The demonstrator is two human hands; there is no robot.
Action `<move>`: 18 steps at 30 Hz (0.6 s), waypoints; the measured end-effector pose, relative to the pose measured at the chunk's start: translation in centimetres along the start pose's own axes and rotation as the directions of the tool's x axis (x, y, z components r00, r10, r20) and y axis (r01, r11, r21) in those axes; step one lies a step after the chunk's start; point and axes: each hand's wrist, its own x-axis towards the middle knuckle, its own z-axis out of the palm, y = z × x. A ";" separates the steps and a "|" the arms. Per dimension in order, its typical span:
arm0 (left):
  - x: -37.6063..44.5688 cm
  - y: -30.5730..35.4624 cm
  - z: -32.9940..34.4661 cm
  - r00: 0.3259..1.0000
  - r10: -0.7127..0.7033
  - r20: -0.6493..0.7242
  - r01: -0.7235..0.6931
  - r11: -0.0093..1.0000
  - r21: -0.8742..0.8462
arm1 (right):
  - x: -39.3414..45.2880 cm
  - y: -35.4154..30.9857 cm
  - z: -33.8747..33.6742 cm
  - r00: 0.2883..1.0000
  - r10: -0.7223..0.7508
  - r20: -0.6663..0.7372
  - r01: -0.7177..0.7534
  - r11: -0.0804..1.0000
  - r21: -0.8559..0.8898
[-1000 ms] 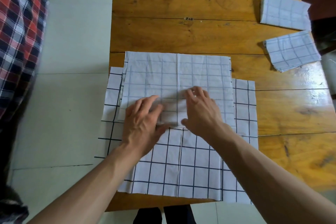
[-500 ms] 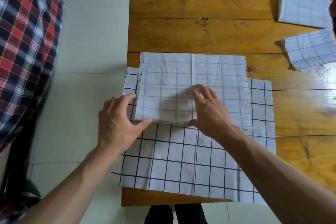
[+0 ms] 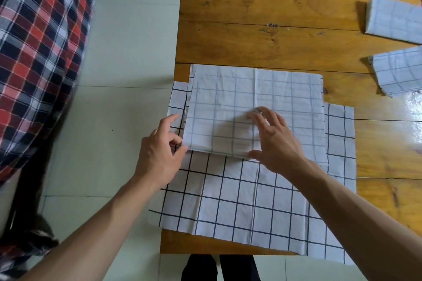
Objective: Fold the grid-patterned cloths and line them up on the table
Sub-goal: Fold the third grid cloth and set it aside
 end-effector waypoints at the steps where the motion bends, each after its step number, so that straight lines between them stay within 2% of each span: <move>1: 0.0 0.0 -0.1 1.000 -0.005 0.010 0.005 1.000 -0.009 | 0.0 0.0 0.0 1.000 -0.001 0.003 0.001 1.000 0.000; 8: 0.4 -0.1 0.1 0.999 0.030 0.032 -0.033 0.997 0.071 | -0.2 -0.4 0.7 1.000 0.025 -0.001 -0.025 0.999 -0.038; 11: 0.3 -0.1 0.0 0.997 0.064 0.044 -0.071 0.977 0.201 | -0.2 -0.6 0.9 0.999 0.031 -0.039 -0.033 0.998 -0.056; 14: 0.2 0.9 0.0 0.997 0.060 -0.042 -0.042 0.938 0.344 | -0.2 -0.6 1.0 0.999 0.030 -0.042 -0.032 0.998 -0.052; 16: 0.4 2.0 0.5 0.986 0.144 -0.083 -0.099 0.912 0.398 | -0.2 -0.5 1.0 0.998 0.030 -0.047 -0.032 0.999 -0.043; 18: 0.6 3.4 1.8 0.966 0.252 -0.057 -0.207 0.885 0.416 | -0.2 -0.5 0.9 0.998 0.029 -0.049 -0.030 0.999 -0.036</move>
